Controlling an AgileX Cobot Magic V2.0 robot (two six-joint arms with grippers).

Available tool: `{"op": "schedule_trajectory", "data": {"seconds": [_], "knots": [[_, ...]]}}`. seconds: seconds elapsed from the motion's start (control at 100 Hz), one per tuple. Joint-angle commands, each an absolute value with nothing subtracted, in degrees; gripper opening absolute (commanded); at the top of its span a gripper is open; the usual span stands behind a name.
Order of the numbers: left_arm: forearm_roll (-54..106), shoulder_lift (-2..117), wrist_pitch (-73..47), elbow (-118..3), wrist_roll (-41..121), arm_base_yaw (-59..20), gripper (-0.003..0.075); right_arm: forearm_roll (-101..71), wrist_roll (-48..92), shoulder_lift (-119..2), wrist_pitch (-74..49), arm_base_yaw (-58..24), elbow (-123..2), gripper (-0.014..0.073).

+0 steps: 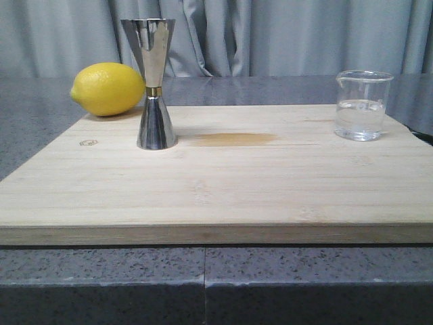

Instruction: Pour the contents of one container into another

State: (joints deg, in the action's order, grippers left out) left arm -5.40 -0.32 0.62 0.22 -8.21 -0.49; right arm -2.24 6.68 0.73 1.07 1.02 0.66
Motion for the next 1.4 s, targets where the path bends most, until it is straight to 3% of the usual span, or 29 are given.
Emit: {"op": "schedule_trajectory", "data": {"seconds": [0.0, 1.39], "knots": [[-5.0, -1.6, 4.8, 1.8, -8.3, -1.0, -0.0019, -2.1, 6.8, 1.7, 5.5, 1.0, 1.2, -0.0067], [-5.0, -1.6, 4.8, 1.8, -8.3, -1.0, -0.0019, -2.1, 6.8, 1.7, 6.4, 1.0, 1.2, -0.0067]]}}
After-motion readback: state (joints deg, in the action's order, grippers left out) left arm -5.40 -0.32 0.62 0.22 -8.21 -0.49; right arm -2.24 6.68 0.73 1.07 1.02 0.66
